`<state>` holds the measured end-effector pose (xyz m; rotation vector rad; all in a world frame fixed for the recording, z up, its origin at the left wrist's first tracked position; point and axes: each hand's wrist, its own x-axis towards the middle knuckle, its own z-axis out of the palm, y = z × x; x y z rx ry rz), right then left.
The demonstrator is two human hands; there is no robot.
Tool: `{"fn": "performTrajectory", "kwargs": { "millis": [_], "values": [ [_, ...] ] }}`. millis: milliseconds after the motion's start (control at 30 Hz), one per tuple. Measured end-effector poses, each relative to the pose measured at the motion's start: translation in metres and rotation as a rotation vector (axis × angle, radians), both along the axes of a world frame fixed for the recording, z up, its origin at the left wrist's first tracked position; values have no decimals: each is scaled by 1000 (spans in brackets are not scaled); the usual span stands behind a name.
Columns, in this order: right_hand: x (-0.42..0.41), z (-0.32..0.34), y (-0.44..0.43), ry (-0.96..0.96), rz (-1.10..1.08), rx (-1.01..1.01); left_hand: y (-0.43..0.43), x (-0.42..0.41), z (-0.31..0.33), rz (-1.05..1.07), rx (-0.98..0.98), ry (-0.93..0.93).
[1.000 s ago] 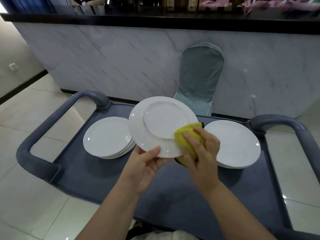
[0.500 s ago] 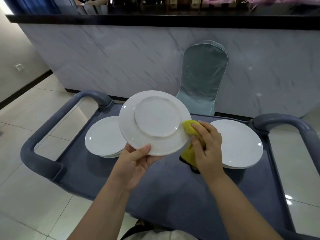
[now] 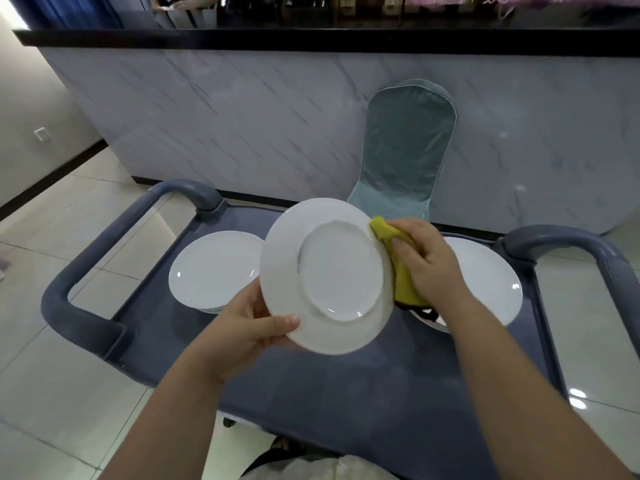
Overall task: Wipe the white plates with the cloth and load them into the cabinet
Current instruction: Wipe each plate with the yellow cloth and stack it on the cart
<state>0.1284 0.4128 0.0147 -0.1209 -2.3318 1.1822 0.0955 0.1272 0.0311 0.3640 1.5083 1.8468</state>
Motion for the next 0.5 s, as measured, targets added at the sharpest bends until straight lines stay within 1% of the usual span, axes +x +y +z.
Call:
{"fn": "performTrajectory", "kwargs": {
  "millis": [33, 100, 167, 200, 233, 267, 300, 333, 433, 500],
  "values": [
    [-10, 13, 1, -22, 23, 42, 1, 2, 1, -22, -40, 28],
    [-25, 33, -18, -3, 87, 186, 11, 6, 1, -22, -66, 63],
    [-27, 35, -62, 114, 221, 462, 21, 11, -4, 45, -35, 56],
    [-22, 31, -85, 181, 326, 622, 24, 13, -8, 99, 2, 18],
    [-16, 30, -102, 224, 423, 763, 26, 14, -11, 146, 51, -27],
    [-14, 33, -108, 225, 487, 849, 27, 15, -14, 178, 101, -66],
    [-18, 39, -106, 194, 512, 857, 27, 16, -15, 188, 145, -97],
    [-26, 47, -100, 142, 504, 803, 27, 16, -15, 177, 178, -116],
    [-61, 66, -68, -123, 350, 567, 28, 17, -17, 126, 243, -146],
    [-75, 66, -42, -292, 300, 389, 28, 17, -19, 143, 268, -226]
  ]
}}
